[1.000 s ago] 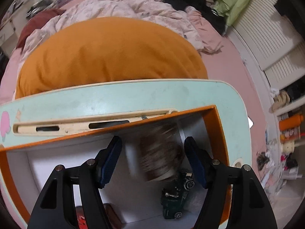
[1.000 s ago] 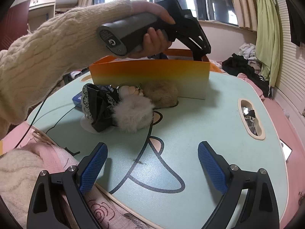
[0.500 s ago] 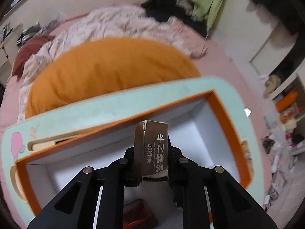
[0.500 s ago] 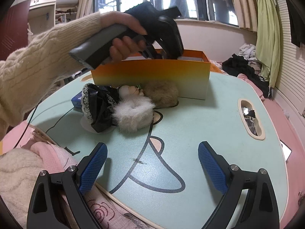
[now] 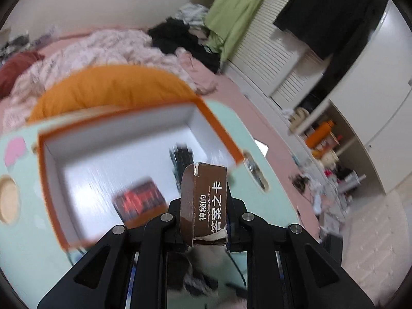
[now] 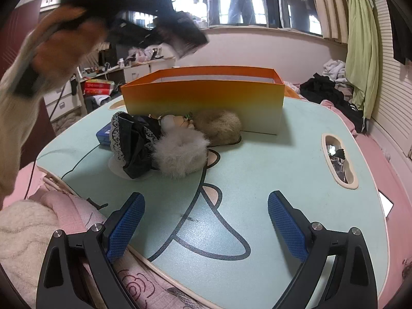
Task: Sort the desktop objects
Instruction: 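Lift the brown card box out and set it beside the black fabric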
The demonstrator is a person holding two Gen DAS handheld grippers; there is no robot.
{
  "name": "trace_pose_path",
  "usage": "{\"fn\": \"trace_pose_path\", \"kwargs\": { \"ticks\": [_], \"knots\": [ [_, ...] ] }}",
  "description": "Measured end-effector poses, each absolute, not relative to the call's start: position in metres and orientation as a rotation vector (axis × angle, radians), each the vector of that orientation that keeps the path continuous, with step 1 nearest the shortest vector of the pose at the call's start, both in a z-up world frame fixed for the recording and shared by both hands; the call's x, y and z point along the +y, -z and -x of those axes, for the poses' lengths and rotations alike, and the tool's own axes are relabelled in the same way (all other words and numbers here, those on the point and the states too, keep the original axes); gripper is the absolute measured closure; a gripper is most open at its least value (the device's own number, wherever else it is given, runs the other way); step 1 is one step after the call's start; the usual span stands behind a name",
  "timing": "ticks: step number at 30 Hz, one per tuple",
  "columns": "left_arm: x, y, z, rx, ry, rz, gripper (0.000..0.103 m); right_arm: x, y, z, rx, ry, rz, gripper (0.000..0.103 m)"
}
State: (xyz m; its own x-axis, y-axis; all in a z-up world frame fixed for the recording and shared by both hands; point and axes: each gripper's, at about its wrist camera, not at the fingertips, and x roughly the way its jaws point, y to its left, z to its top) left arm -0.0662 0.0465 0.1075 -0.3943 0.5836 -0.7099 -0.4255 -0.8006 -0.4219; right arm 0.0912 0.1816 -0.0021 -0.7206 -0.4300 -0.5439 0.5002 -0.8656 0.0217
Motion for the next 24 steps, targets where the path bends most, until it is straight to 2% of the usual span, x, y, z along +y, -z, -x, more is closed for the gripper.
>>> {"fn": "trace_pose_path", "kwargs": {
  "ticks": [3,4,5,7,12,16,18,20,24],
  "knots": [
    [0.042,-0.091,0.058,-0.29,-2.155,1.219,0.083,0.182,0.001,-0.092,0.172,2.518,-0.752,0.006],
    [0.04,-0.089,0.056,-0.295,-2.157,1.21,0.076,0.182,0.001,-0.092,0.173,2.518,-0.752,0.006],
    [0.039,-0.088,0.055,-0.297,-2.164,1.199,0.061,0.182,0.001,-0.092,0.174,2.518,-0.752,0.006],
    [0.032,-0.091,0.05,-0.327,-2.226,1.147,0.043,0.182,0.001,-0.092,0.173,2.518,-0.752,0.006],
    [0.019,-0.109,0.036,-0.269,-2.347,1.021,0.039,0.182,0.001,-0.092,0.173,2.518,-0.753,0.006],
    [0.016,-0.112,0.007,-0.062,-2.399,1.013,0.039,0.182,0.001,-0.092,0.172,2.518,-0.753,0.006],
    [0.016,-0.104,-0.02,0.09,-2.411,1.006,0.039,0.182,0.001,-0.092,0.174,2.519,-0.752,0.006],
    [0.013,-0.091,-0.039,0.17,-2.429,1.003,0.03,0.182,0.001,-0.092,0.175,2.519,-0.753,0.006],
    [0.004,-0.044,-0.064,0.213,-2.542,1.086,0.03,0.183,0.0,-0.091,0.18,2.52,-0.753,0.005]
  ]
}}
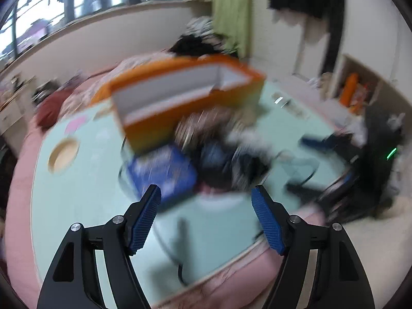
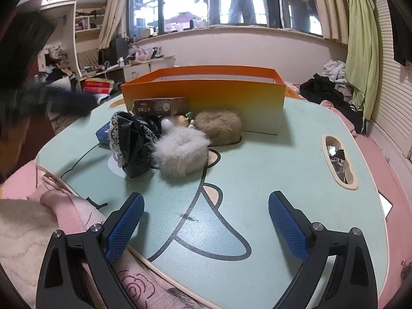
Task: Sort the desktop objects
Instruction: 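Lift the brown card box out and set it beside the black fabric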
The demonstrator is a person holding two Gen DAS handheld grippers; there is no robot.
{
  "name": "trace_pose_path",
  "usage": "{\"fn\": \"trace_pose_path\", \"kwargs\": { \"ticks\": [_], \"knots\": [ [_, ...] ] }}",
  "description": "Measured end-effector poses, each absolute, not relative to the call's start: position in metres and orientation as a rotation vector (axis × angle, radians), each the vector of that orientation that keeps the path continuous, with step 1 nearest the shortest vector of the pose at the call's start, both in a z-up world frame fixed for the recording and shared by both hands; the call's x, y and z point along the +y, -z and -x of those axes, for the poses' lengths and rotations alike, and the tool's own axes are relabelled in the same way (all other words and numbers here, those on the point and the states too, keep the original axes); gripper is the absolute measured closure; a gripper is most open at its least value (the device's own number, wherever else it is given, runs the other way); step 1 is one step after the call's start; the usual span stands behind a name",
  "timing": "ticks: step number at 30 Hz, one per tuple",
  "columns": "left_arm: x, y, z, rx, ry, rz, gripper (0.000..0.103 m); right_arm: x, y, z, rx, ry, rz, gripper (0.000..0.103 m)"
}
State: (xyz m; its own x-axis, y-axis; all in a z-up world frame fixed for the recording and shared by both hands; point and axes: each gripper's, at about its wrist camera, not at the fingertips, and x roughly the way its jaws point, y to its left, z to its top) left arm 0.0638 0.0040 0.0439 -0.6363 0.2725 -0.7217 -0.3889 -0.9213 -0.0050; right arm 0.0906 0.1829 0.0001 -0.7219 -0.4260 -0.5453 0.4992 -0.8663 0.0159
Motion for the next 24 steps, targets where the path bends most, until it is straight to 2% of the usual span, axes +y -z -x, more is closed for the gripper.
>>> {"fn": "trace_pose_path", "kwargs": {
  "ticks": [2,6,8,12,22,23,24],
  "knots": [
    [0.004,-0.021,-0.063,0.188,-2.555,1.138,0.03,0.183,0.0,-0.091,0.179,2.52,-0.753,0.005],
    [0.009,-0.012,-0.064,0.257,-2.649,1.021,0.023,0.184,-0.001,-0.091,0.176,2.523,-0.755,0.005],
    [0.004,-0.011,-0.056,0.171,-2.667,1.035,0.016,0.185,-0.002,-0.09,0.17,2.522,-0.755,0.005],
    [0.002,-0.007,-0.045,0.133,-2.741,1.011,0.0,0.185,-0.002,-0.091,0.169,2.524,-0.754,0.005],
    [0.002,-0.003,-0.044,0.13,-2.744,0.994,0.0,0.189,-0.003,-0.088,0.146,2.536,-0.753,0.005],
    [0.002,-0.003,-0.044,0.127,-2.744,0.994,0.0,0.191,-0.004,-0.088,0.135,2.535,-0.75,0.007],
    [0.001,-0.002,-0.043,0.126,-2.744,0.994,0.0,0.195,-0.007,-0.087,0.105,2.537,-0.744,0.018]
  ]
}}
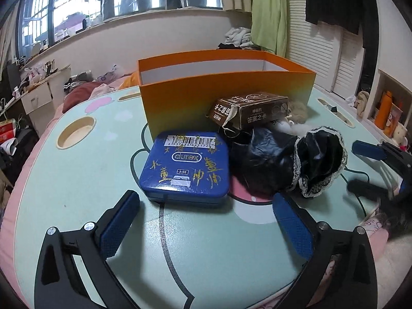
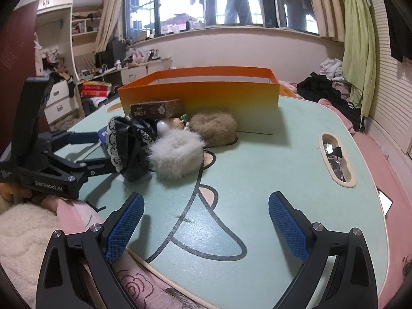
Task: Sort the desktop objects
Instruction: 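Reach the right gripper into the box and grasp the green toy car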
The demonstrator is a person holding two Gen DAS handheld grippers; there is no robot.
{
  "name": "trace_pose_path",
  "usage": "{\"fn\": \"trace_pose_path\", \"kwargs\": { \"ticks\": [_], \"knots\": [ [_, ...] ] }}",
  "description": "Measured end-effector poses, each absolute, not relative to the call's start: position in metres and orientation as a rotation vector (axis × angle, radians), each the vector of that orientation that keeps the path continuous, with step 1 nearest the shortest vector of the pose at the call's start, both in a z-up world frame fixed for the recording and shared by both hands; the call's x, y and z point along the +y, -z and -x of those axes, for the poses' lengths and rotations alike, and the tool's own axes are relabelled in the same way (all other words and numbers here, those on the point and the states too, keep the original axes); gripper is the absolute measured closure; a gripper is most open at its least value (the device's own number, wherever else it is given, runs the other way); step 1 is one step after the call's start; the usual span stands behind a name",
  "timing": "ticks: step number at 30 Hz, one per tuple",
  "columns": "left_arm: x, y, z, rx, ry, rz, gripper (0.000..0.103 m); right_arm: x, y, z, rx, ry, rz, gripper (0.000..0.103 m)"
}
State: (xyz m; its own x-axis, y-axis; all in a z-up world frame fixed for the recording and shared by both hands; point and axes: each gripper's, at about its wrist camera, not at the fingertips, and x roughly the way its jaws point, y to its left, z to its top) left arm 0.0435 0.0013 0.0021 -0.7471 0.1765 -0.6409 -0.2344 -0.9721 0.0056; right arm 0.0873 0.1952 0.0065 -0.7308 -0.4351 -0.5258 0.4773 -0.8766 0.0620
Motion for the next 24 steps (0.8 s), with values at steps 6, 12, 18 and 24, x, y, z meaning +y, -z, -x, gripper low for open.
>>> {"fn": "trace_pose_path", "kwargs": {
  "ticks": [6,12,18,24],
  "knots": [
    [0.002,-0.001,-0.046,0.128,-2.744,0.972,0.0,0.202,-0.087,-0.059,0.051,2.564,-0.63,0.066],
    [0.002,0.0,-0.045,0.127,-2.741,0.97,0.0,0.168,-0.137,0.071,-0.085,2.313,-1.217,0.067],
    [0.002,0.0,-0.045,0.125,-2.741,0.966,0.0,0.136,-0.095,0.146,0.086,2.201,-1.638,0.068],
    [0.002,0.001,-0.045,0.125,-2.74,0.964,0.0,0.107,-0.071,0.148,0.305,2.234,-1.678,0.076]
  ]
}}
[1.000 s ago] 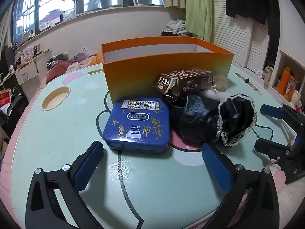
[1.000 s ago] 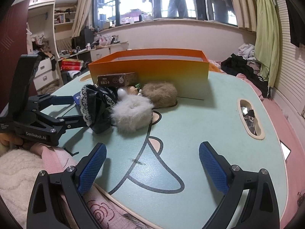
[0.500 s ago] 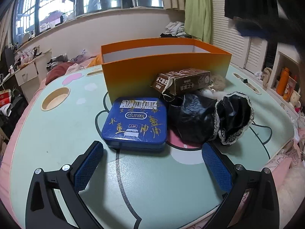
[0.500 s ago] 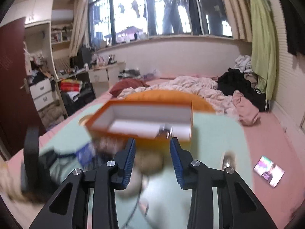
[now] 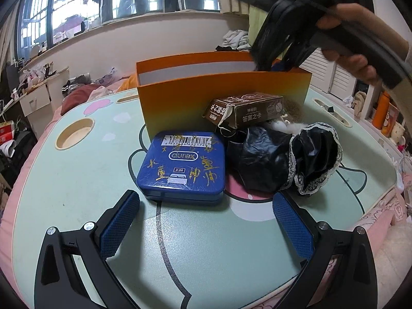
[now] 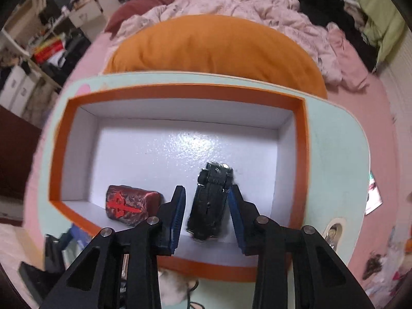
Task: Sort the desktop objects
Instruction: 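Reach the right gripper into the box and grasp the green toy car, then lift the green toy car out and set it beside the pompoms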
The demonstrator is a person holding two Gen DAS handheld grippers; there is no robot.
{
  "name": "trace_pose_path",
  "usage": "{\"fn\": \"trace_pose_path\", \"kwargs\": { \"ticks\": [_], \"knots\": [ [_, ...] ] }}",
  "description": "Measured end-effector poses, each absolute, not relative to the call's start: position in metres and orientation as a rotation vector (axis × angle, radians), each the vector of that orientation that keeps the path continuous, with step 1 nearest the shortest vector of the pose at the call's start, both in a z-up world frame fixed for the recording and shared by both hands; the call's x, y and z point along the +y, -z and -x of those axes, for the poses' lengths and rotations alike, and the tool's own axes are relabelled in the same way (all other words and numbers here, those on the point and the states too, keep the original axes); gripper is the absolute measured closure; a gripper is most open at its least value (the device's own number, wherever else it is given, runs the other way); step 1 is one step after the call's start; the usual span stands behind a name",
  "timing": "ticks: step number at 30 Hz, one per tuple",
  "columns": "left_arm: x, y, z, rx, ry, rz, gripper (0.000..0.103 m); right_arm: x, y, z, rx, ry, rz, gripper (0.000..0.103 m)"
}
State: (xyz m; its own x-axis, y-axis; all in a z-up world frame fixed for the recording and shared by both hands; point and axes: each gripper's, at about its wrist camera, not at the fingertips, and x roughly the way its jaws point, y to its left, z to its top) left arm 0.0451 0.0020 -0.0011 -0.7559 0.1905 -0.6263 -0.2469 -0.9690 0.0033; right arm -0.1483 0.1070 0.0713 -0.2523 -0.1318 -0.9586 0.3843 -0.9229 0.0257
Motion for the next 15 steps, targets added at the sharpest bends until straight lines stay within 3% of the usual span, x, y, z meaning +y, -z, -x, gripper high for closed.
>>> {"fn": "trace_pose_path", "kwargs": {
  "ticks": [3,8,15],
  "knots": [
    [0.002,0.001,-0.046,0.132,-2.741,0.962,0.0,0.092,-0.05,0.142,0.415,2.264,-1.65,0.077],
    [0.002,0.001,-0.047,0.125,-2.74,0.96,0.0,0.097,-0.038,0.13,0.345,2.353,-1.527,0.077],
    [0.001,0.001,-0.047,0.126,-2.74,0.959,0.0,0.15,-0.1,0.079,-0.115,2.502,-0.978,0.077]
  ]
}}
